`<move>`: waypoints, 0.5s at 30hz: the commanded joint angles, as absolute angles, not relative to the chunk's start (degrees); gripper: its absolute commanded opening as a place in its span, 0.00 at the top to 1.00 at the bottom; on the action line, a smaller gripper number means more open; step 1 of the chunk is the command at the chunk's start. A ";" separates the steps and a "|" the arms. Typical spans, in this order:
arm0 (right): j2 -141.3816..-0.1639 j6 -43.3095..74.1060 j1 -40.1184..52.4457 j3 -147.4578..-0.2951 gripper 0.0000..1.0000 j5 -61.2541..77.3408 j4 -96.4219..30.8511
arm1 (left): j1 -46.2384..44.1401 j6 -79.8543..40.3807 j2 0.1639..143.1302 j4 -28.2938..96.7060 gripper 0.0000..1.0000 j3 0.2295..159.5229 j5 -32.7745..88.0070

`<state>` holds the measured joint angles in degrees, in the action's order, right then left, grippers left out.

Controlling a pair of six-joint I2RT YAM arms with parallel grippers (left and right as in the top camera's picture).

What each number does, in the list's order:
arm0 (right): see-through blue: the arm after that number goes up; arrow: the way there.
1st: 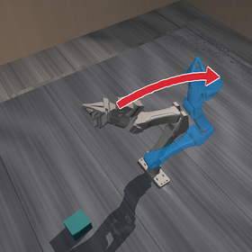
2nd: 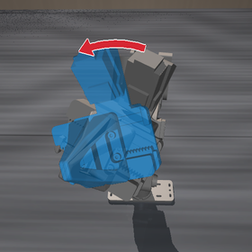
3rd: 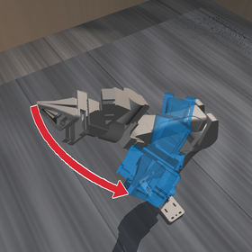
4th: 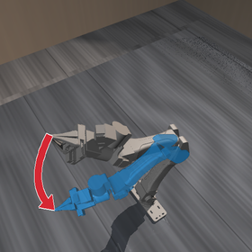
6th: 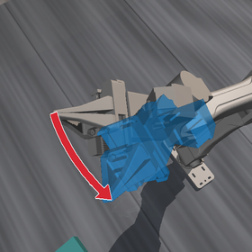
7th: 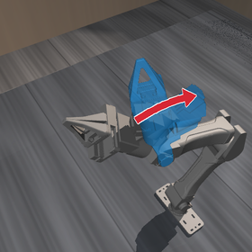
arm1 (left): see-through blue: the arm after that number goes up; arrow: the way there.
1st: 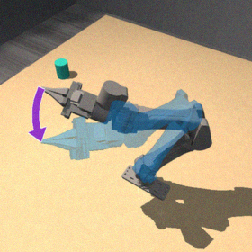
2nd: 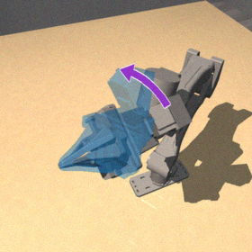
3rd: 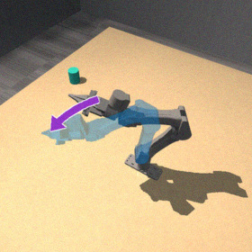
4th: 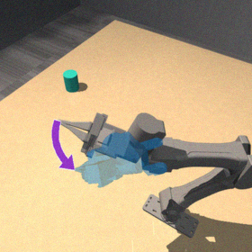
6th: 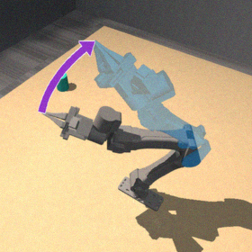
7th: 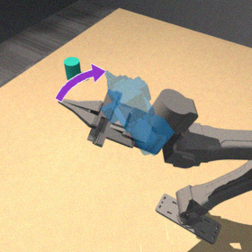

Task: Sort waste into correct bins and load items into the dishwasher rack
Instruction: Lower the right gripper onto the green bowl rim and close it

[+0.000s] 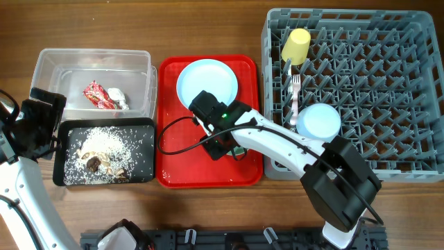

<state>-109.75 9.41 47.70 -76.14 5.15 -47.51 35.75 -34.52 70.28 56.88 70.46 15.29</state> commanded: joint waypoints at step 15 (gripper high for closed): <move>-109.30 9.19 47.94 -75.22 0.83 6.07 -47.18 | 36.01 -33.21 70.17 56.84 0.00 71.26 15.35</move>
